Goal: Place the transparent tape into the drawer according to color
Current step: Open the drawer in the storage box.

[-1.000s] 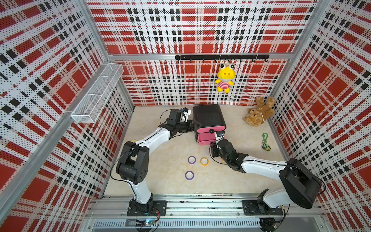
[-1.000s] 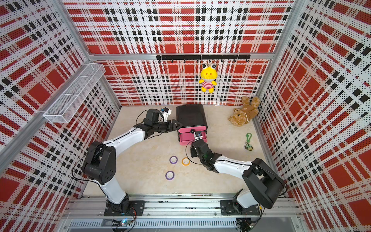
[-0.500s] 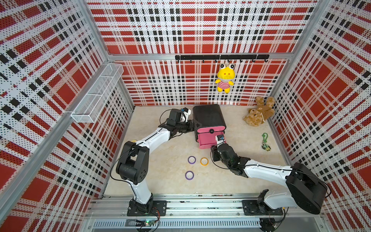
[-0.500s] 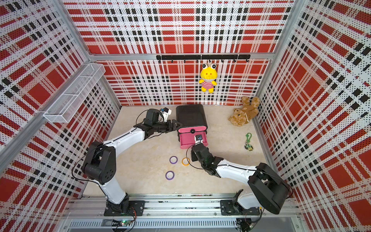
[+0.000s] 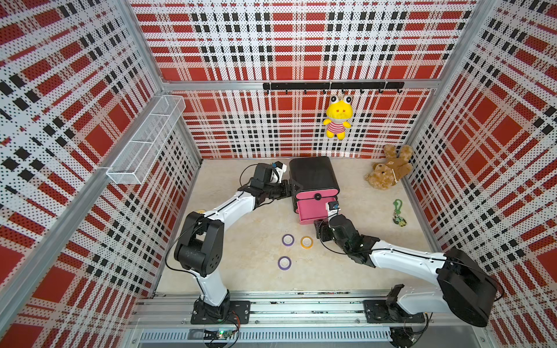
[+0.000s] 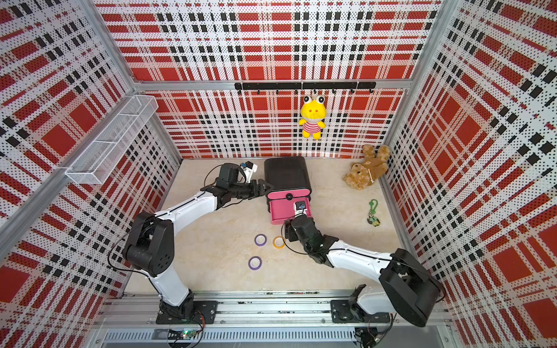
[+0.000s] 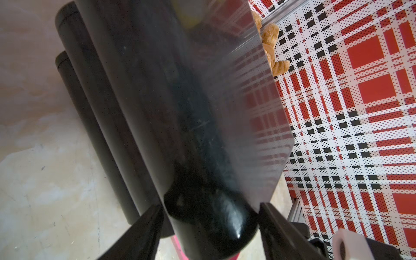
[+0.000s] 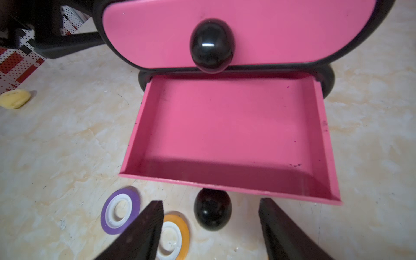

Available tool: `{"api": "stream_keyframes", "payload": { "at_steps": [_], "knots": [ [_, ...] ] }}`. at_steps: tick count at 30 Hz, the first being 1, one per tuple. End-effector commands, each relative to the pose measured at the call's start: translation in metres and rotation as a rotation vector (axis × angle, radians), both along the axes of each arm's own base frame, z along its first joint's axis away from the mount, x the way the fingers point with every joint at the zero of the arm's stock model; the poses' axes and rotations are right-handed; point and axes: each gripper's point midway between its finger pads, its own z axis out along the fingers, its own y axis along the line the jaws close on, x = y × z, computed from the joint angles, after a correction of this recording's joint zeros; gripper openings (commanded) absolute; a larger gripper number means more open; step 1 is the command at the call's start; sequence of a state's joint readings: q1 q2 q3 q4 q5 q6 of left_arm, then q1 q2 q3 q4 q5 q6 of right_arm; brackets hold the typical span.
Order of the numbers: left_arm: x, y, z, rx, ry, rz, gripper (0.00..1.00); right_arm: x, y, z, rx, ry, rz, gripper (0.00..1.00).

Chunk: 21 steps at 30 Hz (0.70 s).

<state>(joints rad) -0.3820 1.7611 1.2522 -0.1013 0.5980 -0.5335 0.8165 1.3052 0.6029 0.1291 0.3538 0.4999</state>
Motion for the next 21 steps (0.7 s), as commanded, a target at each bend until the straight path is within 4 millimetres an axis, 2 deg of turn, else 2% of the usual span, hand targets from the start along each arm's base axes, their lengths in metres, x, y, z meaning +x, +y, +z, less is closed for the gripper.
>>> {"api": "stream_keyframes", "payload": {
  "at_steps": [1, 9, 16, 21],
  "knots": [
    [0.001, 0.001, 0.007, 0.008, -0.016, -0.003, 0.77, -0.008, -0.008, 0.014, 0.018, -0.006, -0.012, 0.81],
    [-0.001, 0.0, 0.012, 0.006, -0.03, -0.01, 0.88, -0.03, -0.032, 0.031, 0.022, 0.053, 0.009, 0.99],
    [-0.001, 0.001, 0.02, 0.005, -0.05, -0.002, 0.94, -0.044, -0.069, 0.035, 0.073, 0.153, -0.015, 1.0],
    [-0.001, 0.001, 0.023, 0.001, -0.057, -0.002, 0.95, -0.049, -0.088, 0.023, 0.033, 0.23, -0.039, 1.0]
  ]
}}
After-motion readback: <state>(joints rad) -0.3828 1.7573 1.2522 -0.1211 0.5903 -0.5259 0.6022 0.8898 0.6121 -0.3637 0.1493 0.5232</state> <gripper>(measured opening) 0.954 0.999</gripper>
